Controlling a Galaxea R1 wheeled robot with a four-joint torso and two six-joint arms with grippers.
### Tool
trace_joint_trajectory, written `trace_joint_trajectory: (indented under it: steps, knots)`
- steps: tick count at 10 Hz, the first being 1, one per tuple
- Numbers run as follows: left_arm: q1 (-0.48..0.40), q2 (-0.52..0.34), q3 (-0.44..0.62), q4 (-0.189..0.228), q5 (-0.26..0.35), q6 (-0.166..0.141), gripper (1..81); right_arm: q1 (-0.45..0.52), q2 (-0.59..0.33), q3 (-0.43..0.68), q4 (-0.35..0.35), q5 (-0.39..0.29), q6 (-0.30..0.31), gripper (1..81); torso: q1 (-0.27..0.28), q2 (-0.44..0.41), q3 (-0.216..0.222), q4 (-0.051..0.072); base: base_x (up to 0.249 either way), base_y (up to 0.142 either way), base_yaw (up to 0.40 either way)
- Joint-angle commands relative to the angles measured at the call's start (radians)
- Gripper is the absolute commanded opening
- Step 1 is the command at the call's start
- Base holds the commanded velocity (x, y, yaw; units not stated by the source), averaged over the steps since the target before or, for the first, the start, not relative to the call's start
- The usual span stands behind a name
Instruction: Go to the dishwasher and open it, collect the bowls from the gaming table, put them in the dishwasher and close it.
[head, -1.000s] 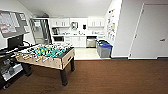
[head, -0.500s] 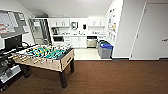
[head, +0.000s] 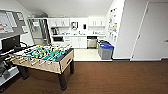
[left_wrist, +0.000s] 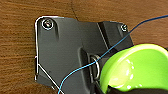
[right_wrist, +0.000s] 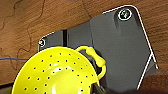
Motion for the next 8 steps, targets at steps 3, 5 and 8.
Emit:
trace_joint_trajectory:
  steps: [3,5,8]
  knots:
    - [-0.064,-0.003,-0.008,-0.021,0.102,0.004,1.0,0.038,-0.002,0.004,-0.016,-0.037,-0.004,1.0,0.0,0.0,0.0,0.0,0.134,0.0,0.0]
    - [-0.064,-0.001,-0.008,-0.022,0.102,0.004,1.0,0.036,0.0,0.006,-0.016,-0.037,-0.004,1.0,0.0,0.0,0.0,0.0,0.134,0.0,0.0]
    - [-0.064,0.0,-0.008,-0.023,0.102,0.004,1.0,0.036,0.0,0.004,-0.017,-0.035,-0.004,1.0,0.0,0.0,0.0,0.0,0.134,0.0,0.0]
